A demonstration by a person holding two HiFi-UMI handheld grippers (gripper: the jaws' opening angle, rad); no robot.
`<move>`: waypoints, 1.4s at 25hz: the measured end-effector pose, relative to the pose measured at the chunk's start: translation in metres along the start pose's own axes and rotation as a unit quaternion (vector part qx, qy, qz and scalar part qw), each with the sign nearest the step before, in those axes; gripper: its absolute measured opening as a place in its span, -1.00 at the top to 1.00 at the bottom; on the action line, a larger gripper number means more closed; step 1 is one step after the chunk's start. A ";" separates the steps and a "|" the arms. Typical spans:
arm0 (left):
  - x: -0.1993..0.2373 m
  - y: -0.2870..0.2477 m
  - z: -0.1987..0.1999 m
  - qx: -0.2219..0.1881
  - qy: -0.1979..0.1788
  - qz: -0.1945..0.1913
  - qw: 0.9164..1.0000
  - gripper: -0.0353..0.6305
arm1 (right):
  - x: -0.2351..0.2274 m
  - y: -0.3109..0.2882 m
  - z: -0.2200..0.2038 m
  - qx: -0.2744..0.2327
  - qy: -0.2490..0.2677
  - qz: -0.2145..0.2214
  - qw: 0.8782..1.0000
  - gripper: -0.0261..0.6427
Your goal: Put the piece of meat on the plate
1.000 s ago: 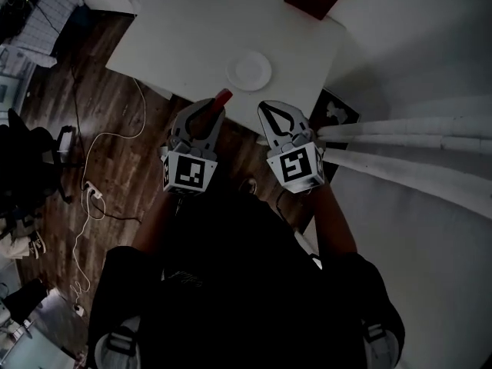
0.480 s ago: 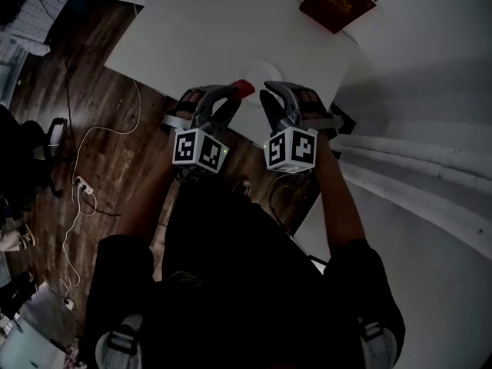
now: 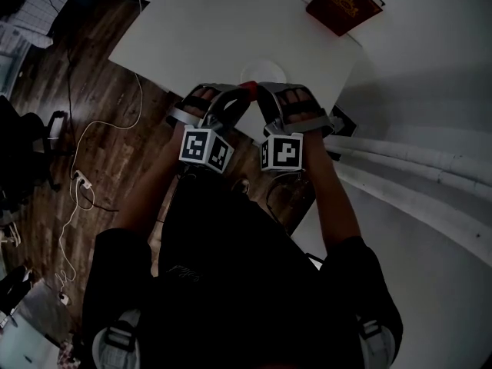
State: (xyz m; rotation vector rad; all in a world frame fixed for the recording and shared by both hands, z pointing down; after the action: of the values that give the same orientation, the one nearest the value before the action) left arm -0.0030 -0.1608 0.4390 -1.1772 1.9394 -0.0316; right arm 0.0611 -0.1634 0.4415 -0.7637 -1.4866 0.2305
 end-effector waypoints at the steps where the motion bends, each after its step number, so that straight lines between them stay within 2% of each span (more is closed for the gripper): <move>1: -0.001 0.000 0.000 0.000 0.004 0.001 1.000 0.63 | 0.002 0.000 0.000 0.000 0.003 0.001 1.000 0.60; 9: -0.012 -0.003 -0.002 -0.001 0.011 0.017 1.000 0.61 | 0.010 0.004 -0.004 0.004 -0.021 0.014 1.000 0.64; 14: -0.008 0.000 -0.004 -0.006 0.064 0.026 0.998 0.58 | 0.008 0.004 -0.005 0.020 -0.039 0.009 0.999 0.65; 18: -0.006 0.008 -0.011 -0.004 0.094 0.048 0.994 0.60 | 0.008 0.003 -0.016 0.047 -0.048 0.006 0.998 0.65; 21: -0.002 0.020 -0.024 0.002 0.142 0.070 0.987 0.79 | 0.009 0.000 -0.028 0.063 -0.073 0.002 0.995 0.65; 22: -0.001 0.024 -0.029 0.006 0.164 0.074 0.984 0.88 | 0.010 0.000 -0.033 0.070 -0.085 0.001 0.994 0.65; 24: -0.002 0.027 -0.037 0.012 0.230 0.073 0.970 0.88 | 0.011 0.002 -0.040 0.083 -0.114 0.004 0.990 0.65; 25: -0.004 0.029 -0.042 0.015 0.272 0.074 0.959 0.88 | 0.013 0.003 -0.043 0.088 -0.131 0.008 0.987 0.65; 27: -0.009 0.031 -0.051 0.022 0.355 0.080 0.931 0.88 | 0.021 0.001 -0.048 0.092 -0.167 0.015 0.981 0.65; 29: -0.017 0.030 -0.060 0.034 0.411 0.086 0.907 0.88 | 0.027 0.000 -0.053 0.098 -0.201 0.024 0.974 0.65; 30: -0.021 0.028 -0.062 0.039 0.427 0.087 0.899 0.88 | 0.029 -0.001 -0.056 0.102 -0.213 0.027 0.971 0.65; 32: -0.028 0.025 -0.065 0.042 0.447 0.082 0.890 0.88 | 0.032 -0.002 -0.060 0.111 -0.228 0.033 0.967 0.65; 35: -0.037 0.028 -0.068 0.040 0.460 0.064 0.885 0.88 | 0.041 -0.007 -0.058 0.114 -0.240 0.048 0.963 0.65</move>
State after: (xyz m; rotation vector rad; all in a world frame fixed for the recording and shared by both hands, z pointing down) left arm -0.0611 -0.1435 0.4946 -1.0555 2.7898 -0.7107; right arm 0.1180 -0.1630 0.4840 -0.6180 -1.8385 0.6870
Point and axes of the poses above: the fingertips, and each gripper's own axes: y backward along the fingers, x to its left, z out of its top, the point moved 6 cm from there along y, backward along the fingers, and after that the axes turned 2 degrees about -x, right-handed, at the moved point
